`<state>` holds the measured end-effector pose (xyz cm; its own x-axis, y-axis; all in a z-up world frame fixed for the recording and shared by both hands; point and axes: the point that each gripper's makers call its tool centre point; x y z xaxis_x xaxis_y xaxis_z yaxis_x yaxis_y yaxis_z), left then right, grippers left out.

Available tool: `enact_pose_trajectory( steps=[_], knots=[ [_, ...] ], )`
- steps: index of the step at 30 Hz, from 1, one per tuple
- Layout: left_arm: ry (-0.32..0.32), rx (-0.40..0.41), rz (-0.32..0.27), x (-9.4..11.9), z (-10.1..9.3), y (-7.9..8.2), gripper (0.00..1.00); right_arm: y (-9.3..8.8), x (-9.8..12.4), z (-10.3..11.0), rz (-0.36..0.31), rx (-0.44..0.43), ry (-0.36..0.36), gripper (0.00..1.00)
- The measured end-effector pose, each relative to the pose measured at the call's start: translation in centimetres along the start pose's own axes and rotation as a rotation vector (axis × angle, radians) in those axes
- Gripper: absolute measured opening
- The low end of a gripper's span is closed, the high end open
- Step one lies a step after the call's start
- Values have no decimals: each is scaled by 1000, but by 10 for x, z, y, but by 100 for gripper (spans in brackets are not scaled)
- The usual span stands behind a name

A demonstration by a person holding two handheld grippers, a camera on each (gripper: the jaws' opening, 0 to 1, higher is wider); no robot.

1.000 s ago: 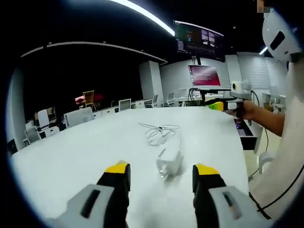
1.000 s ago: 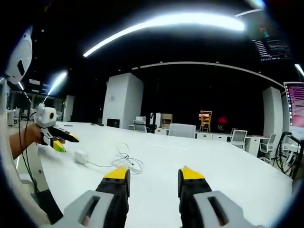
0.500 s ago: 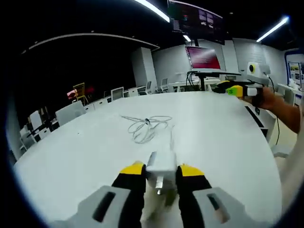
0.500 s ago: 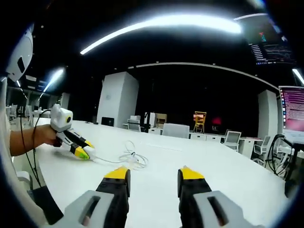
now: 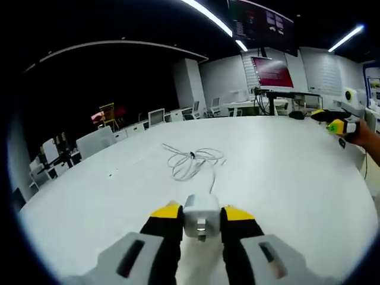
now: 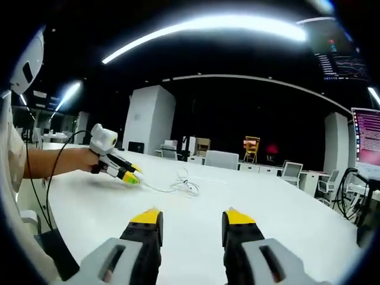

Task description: Plug the desk Type‑C cable into the charger adapter.

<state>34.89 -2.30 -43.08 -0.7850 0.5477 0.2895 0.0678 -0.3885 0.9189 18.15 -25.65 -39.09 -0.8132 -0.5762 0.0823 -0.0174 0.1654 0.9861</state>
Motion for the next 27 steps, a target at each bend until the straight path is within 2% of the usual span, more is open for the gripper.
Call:
enact_pose_trajectory(
  steps=[2, 4, 9, 12, 14, 17, 19, 21, 24, 27],
  knots=[
    [-8, 7, 20, -3, 0, -6, 26, 1, 0, 0, -2, -2, 2, 41],
    [-17, 49, 11, -4, -1, -7, 26, 1, 0, 1, 1, 1, 2, 41],
    [-28, 52, 25, -2, -2, -10, 27, 4, 2, 1, -3, 6, 0, 41],
    [-80, 43, 21, 5, -11, -8, 40, 6, 1, 2, -2, 11, 2, 41],
    [-67, 53, 0, 12, -8, -3, 45, 8, 0, 2, -3, 11, 4, 41],
    [-15, 61, -74, 34, 3, 12, 51, 11, -5, 3, 4, 18, 14, 41],
    [32, 50, -120, 56, 13, 20, 53, 13, -9, 4, 5, 25, 22, 42],
    [107, 45, -158, 85, 25, 23, 53, 15, -12, 3, 0, 27, 27, 42],
    [144, 46, -169, 113, 33, 21, 52, 17, -16, 0, -10, 22, 30, 42],
    [161, 47, -174, 130, 39, 24, 53, 17, -20, 0, -10, 9, 36, 42]
  ],
)
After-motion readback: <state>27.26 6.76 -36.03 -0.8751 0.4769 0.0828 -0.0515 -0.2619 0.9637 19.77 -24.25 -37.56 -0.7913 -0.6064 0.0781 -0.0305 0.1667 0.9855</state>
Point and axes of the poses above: the point that each gripper's makers call its tool centre point, and the gripper's own axes: x roughly backward along the fingers, z roughly to its left, y roughly out of its top, and after that the axes turned 15 degrees about y, right-handed
